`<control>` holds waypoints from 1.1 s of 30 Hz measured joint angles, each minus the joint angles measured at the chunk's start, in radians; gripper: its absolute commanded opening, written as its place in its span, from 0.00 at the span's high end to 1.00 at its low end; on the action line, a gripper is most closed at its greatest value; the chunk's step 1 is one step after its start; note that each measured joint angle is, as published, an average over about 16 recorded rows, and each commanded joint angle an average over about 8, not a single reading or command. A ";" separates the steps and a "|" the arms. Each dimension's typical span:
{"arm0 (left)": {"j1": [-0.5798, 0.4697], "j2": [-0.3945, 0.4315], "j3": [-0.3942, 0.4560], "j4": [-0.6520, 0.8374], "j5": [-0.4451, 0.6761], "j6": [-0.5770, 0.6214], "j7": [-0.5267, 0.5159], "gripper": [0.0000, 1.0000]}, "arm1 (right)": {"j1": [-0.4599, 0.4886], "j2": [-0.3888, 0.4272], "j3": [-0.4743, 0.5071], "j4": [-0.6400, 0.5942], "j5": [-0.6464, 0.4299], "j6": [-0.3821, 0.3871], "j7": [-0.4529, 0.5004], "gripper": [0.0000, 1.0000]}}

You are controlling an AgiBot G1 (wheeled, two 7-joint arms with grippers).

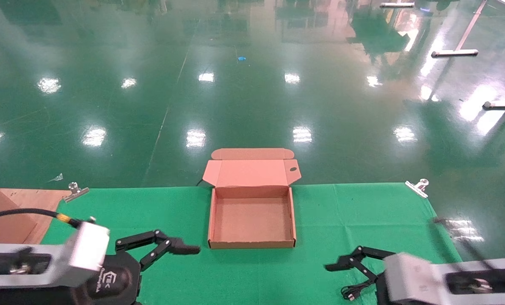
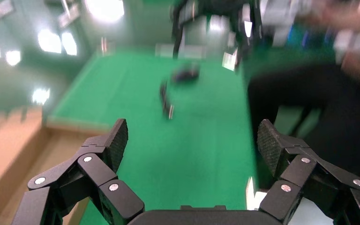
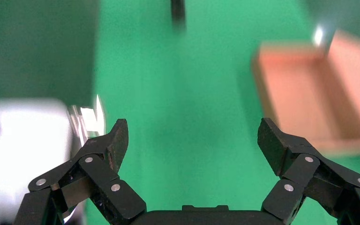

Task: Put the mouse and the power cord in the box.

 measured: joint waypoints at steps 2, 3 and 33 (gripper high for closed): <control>-0.033 0.012 0.030 0.046 0.074 0.004 0.032 0.00 | 0.040 -0.031 -0.043 -0.035 -0.104 0.004 -0.022 0.00; -0.050 0.019 0.046 0.070 0.114 0.005 0.049 0.00 | 0.060 -0.048 -0.065 -0.054 -0.155 0.008 -0.034 0.00; -0.312 0.309 0.303 0.857 0.670 -0.204 0.517 0.00 | 0.287 -0.520 -0.300 -0.896 -0.679 0.414 -0.493 0.00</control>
